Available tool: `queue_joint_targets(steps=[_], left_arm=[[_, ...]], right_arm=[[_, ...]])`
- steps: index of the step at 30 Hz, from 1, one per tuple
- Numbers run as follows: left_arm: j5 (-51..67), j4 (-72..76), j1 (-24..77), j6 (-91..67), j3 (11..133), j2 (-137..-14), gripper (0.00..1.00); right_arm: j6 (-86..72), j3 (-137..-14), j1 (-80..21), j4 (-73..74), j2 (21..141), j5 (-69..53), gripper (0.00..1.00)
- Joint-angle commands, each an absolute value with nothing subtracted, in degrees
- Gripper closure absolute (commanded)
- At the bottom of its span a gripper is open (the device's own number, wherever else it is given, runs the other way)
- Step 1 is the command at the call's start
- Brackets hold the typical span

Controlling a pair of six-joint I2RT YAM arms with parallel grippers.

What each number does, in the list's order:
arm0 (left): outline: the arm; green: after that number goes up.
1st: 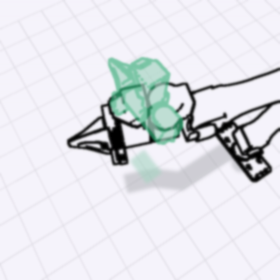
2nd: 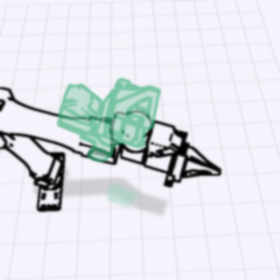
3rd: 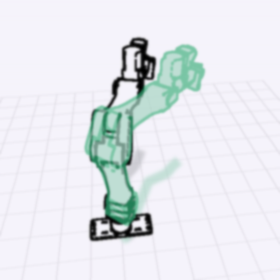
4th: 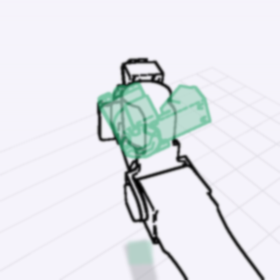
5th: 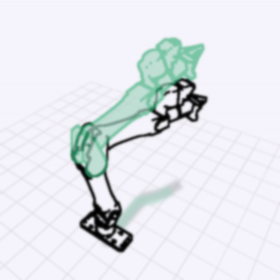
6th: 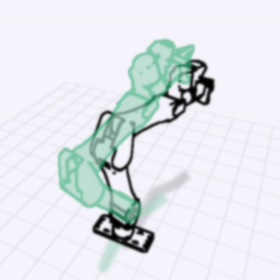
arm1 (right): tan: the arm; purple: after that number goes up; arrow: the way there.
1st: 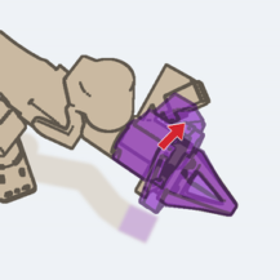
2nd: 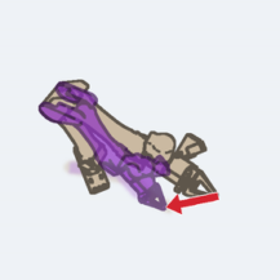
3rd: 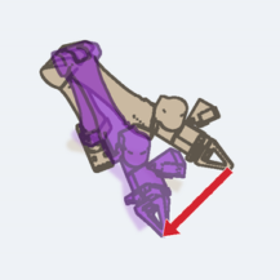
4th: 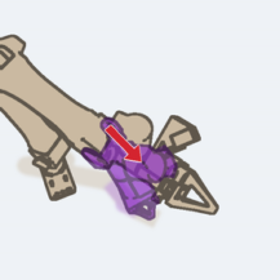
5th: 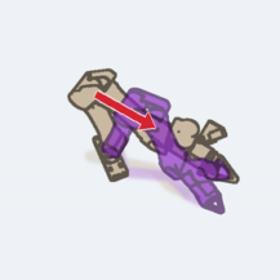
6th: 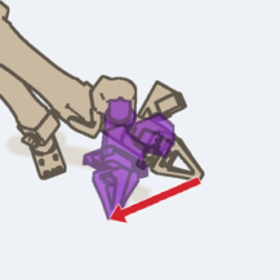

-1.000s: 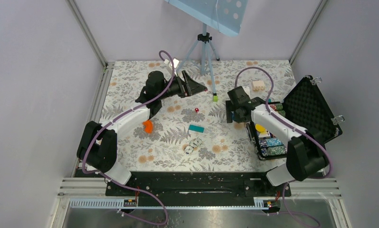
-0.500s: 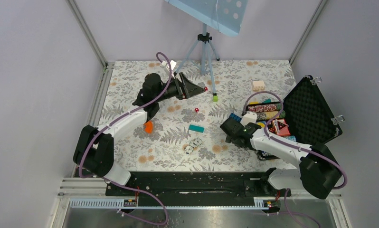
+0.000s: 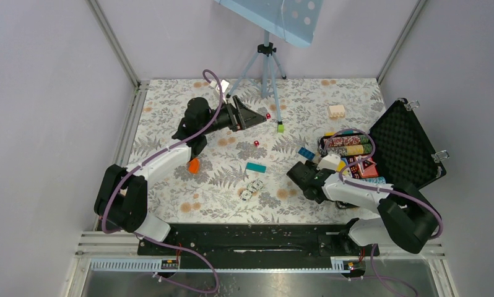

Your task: Pack up texas hold em set

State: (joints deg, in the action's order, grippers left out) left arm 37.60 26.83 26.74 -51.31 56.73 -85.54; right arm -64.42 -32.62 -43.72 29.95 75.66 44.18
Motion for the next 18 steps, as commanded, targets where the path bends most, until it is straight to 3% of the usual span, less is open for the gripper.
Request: queue_joint_targets(steps=[1,18], left_arm=[[39.5,31.4,26.5,-52.5,56.7,-84.0,0.19],[40.9,31.4,26.5,-53.6,57.4,-84.8,0.2]], right_arm=[[-66.0,-32.8,-44.2,26.5,78.0,52.7,0.01],[-53.9,-31.8,-44.2,10.4,82.7,58.7,0.03]])
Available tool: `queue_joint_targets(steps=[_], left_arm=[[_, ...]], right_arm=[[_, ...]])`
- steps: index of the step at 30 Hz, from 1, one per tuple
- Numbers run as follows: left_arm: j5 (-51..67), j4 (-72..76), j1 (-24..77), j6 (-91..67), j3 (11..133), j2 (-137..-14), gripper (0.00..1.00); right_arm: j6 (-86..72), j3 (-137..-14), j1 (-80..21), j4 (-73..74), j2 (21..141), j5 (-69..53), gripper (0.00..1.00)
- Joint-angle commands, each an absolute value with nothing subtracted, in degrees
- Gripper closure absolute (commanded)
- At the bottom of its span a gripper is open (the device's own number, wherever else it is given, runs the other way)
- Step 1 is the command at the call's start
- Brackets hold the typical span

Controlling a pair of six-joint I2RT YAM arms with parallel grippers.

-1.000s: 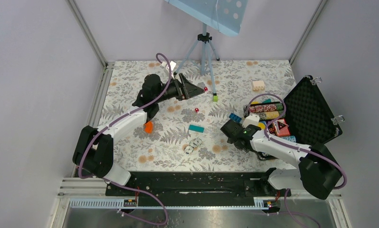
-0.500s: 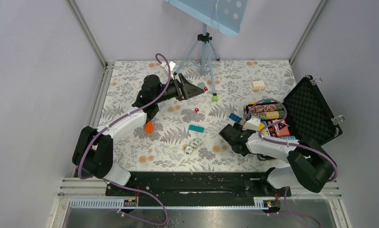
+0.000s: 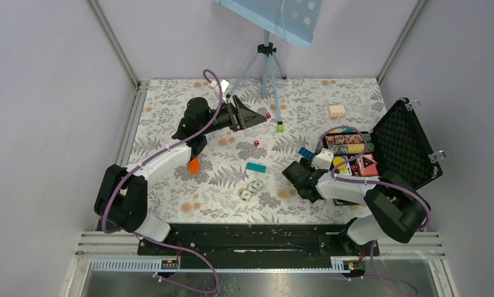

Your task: Pack up texas hold em set

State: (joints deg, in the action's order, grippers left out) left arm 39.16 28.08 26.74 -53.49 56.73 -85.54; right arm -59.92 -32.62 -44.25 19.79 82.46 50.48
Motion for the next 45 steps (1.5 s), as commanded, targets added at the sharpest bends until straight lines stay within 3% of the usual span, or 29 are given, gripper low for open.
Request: queue_joint_targets(steps=[1,5,13,18,23,31,36,45], left_arm=[[40.9,31.2,26.5,-53.5,57.3,-84.8,0.2],[40.9,31.0,26.5,-53.7,57.7,-84.9,0.2],[41.4,31.3,26.4,-54.6,58.1,-85.5,0.2],[41.4,31.4,26.5,-54.8,58.0,-85.2,0.2],[41.6,31.3,26.4,-54.8,58.0,-85.2,0.2],[42.0,30.9,26.5,-54.7,57.9,-84.8,0.2],[41.7,29.0,26.4,-53.4,57.1,-83.4,0.2],[41.9,29.5,26.4,-53.8,57.2,-84.0,0.2]], right_arm=[[-52.9,-31.1,-44.2,8.6,82.3,58.5,0.03],[-49.9,-27.7,-44.2,2.6,80.0,57.2,0.04],[-45.2,-27.8,-44.3,4.1,74.1,49.7,0.02],[-49.8,-33.9,-44.2,21.0,68.9,43.7,0.0],[-45.7,-36.6,-44.2,23.5,63.9,39.5,0.01],[-33.5,-50.4,-40.6,26.3,80.6,34.0,0.01],[-30.3,-52.1,-33.9,24.1,88.1,27.3,0.0],[-27.8,-54.2,-31.7,26.5,95.5,28.1,0.01]])
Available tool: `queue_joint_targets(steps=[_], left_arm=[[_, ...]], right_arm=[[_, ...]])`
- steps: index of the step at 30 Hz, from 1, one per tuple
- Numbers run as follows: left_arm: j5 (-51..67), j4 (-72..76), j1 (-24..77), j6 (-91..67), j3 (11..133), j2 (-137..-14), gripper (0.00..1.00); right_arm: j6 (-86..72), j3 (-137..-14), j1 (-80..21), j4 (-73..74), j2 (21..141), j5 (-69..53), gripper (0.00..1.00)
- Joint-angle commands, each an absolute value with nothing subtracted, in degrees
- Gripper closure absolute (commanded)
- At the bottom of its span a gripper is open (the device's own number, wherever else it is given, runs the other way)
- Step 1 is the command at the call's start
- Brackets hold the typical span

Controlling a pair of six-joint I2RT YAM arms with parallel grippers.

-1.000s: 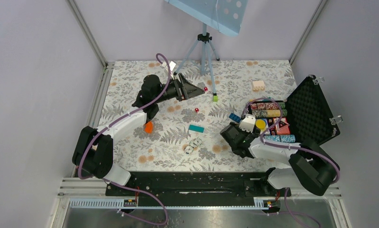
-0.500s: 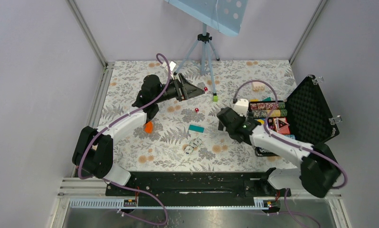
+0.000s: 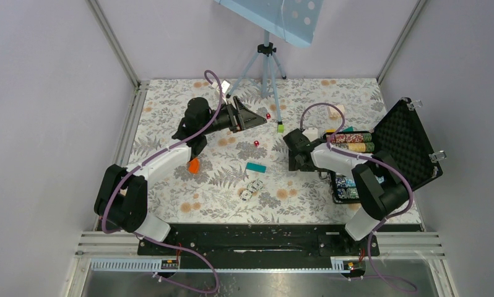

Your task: Pack up texas hold em set

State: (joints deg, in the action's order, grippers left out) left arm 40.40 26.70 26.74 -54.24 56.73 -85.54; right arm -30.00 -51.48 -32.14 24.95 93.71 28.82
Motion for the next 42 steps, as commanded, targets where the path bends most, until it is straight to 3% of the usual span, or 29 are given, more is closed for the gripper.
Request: queue_joint_targets(steps=[1,28,35,42], left_arm=[[41.9,29.5,26.4,-53.8,57.3,-84.1,0.2],[42.9,28.9,26.5,-54.8,60.5,-88.0,0.21],[42.9,28.3,26.5,-54.7,61.0,-88.4,0.21],[43.0,27.8,26.5,-54.3,61.1,-88.4,0.21]], right_arm=[[-27.7,-54.2,-31.5,26.3,95.4,28.2,0.01],[-22.1,-48.0,-24.5,18.6,89.3,11.5,0.08],[-20.4,-46.2,-24.5,13.8,89.9,0.7,0.19],[-20.0,-45.8,-24.5,12.5,89.5,-2.3,0.41]])
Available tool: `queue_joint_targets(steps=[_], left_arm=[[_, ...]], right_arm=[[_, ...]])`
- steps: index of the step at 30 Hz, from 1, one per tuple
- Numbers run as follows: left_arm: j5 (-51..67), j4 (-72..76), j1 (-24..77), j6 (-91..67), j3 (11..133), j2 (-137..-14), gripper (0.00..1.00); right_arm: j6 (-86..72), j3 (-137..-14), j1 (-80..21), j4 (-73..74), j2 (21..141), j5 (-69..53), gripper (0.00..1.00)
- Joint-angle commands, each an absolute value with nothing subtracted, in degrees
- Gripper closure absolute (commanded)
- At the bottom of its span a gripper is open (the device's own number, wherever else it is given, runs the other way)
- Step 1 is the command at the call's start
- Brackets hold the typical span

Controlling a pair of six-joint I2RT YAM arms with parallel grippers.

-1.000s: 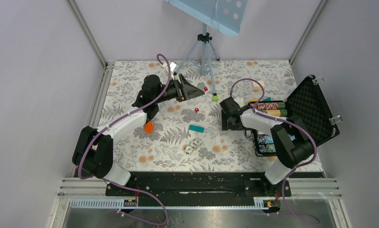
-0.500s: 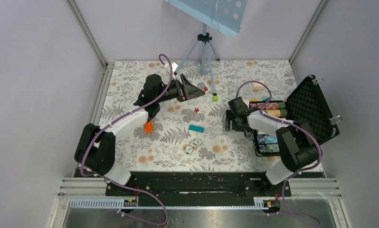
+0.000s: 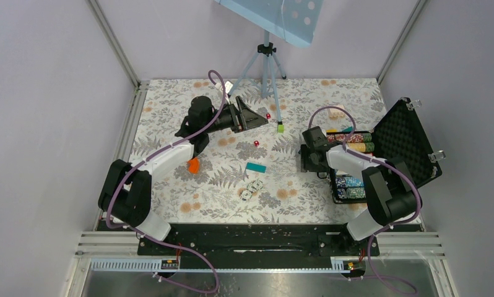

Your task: Pack up texas hold em set

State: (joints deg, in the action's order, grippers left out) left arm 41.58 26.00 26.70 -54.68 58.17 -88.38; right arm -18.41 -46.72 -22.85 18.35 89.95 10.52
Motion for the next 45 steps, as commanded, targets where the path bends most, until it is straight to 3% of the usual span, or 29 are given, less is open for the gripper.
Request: queue_joint_targets(steps=[1,3,5,11,19,28,45], left_arm=[[42.9,27.7,26.5,-54.3,61.1,-88.5,0.21],[42.9,27.8,26.4,-54.2,61.2,-88.6,0.21],[43.1,27.8,26.4,-54.3,61.2,-88.7,0.21],[43.2,27.8,26.4,-54.2,60.7,-88.4,0.21],[43.1,25.6,26.0,-52.7,60.2,-86.1,0.21],[43.5,21.5,22.7,-50.7,58.7,-81.7,0.21],[42.8,4.1,9.8,-40.5,54.7,-67.9,0.19]], right_arm=[[-20.0,-45.6,-24.6,12.2,89.2,-2.7,0.48],[-20.1,-44.9,-24.5,11.0,88.5,-3.6,0.64],[-20.6,-44.3,-24.5,9.9,88.0,-4.0,0.69],[-19.4,-44.2,-24.5,9.6,88.5,-7.2,0.99],[-15.5,-45.9,-25.3,11.3,87.3,-9.7,1.0],[-6.8,-50.9,-37.1,16.2,91.1,-8.3,1.0],[10.1,-53.9,-49.6,21.7,90.0,-18.1,1.0]])
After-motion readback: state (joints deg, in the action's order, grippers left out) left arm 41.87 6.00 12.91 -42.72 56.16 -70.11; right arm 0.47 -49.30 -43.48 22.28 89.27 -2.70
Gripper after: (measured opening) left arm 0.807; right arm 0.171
